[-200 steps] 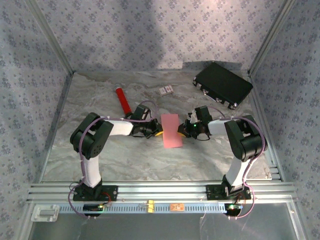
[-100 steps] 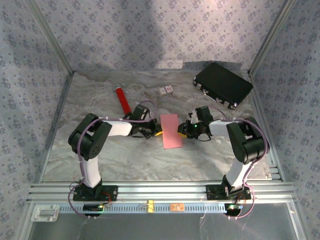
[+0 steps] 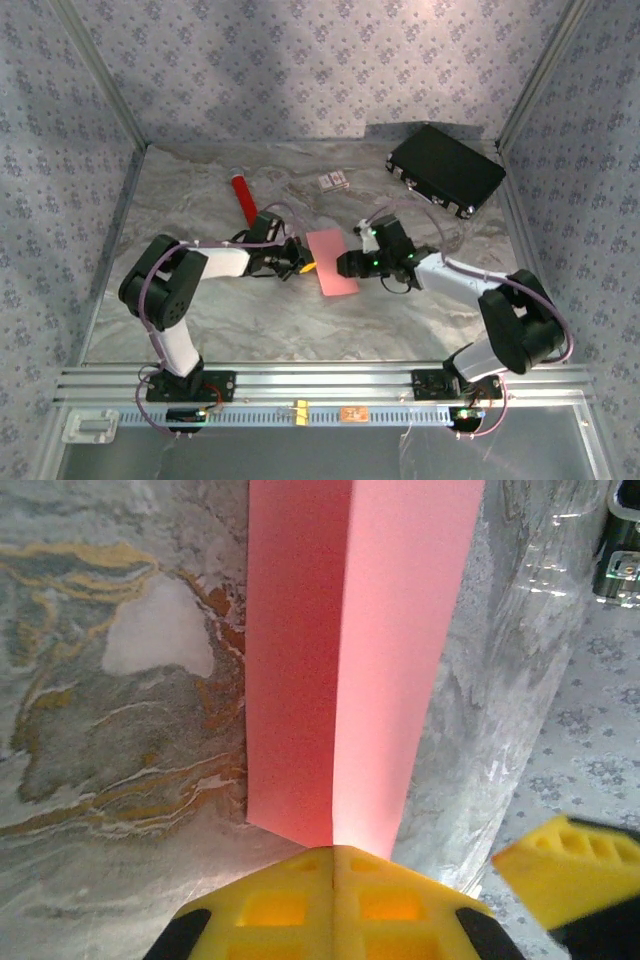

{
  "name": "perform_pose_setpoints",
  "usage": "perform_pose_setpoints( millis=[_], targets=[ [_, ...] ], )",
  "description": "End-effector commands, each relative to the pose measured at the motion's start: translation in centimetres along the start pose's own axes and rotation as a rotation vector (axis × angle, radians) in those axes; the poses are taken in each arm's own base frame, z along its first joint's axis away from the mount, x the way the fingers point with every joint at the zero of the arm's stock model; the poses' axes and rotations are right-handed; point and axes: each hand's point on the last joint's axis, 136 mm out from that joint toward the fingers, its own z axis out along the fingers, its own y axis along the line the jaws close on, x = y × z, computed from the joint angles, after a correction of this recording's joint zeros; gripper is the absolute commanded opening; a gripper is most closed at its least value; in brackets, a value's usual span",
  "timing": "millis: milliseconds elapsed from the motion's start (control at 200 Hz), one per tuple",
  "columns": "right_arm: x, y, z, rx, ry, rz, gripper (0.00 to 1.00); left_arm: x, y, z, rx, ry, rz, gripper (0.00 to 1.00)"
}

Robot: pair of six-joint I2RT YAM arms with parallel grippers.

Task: Fold a paper plane with a square sheet of paper (pick it up from the middle)
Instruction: Third fold the triangle at the center of the table.

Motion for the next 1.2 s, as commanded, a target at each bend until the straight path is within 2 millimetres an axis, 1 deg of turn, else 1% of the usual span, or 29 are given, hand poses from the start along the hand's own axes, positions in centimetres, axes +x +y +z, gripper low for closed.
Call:
perform_pose_setpoints(
  millis=[0, 130, 225, 365, 465, 640, 769, 909, 1109, 1194],
  targets=[
    [1.1, 0.8, 0.2, 0.123, -0.052, -0.350, 0.57, 0.0, -1.5, -1.0, 0.057, 0.005, 0.006, 0.00],
    [1.9, 3.5, 0.4, 0.091, -0.111, -0.563, 0.60, -0.2, -1.6, -1.4, 0.064, -0.001, 0.001, 0.00],
    [2.7, 4.6, 0.8, 0.124, -0.138, -0.706, 0.60, -0.3, -1.8, -1.4, 0.069, -0.002, 0.002, 0.00],
    [2.6, 4.0, 1.4, 0.259, -0.158, -0.799, 0.60, -0.2, -1.9, -1.4, 0.071, -0.001, 0.000, 0.00],
    [2.9, 4.6, 1.8, 0.277, -0.156, -0.859, 0.59, -0.3, -1.9, -1.4, 0.073, -0.005, -0.002, 0.00],
    [4.2, 4.1, 2.7, 0.308, -0.108, -0.931, 0.58, -0.4, -1.9, -1.3, 0.075, -0.008, 0.001, 0.00],
    [4.8, 4.2, 3.0, 0.308, -0.101, -0.947, 0.58, -0.4, -1.9, -1.3, 0.077, -0.009, 0.002, 0.00],
    [4.1, 3.5, 2.9, 0.384, -0.135, -0.939, 0.58, -0.3, -1.9, -1.4, 0.079, -0.008, 0.004, 0.00],
    [4.8, 3.1, 3.5, 0.378, -0.112, -0.961, 0.56, -0.4, -1.9, -1.3, 0.078, -0.008, 0.011, 0.00],
    [5.3, 3.7, 3.7, 0.331, -0.106, -0.976, 0.55, -0.5, -2.0, -1.3, 0.079, -0.007, 0.013, 0.00]
  ],
)
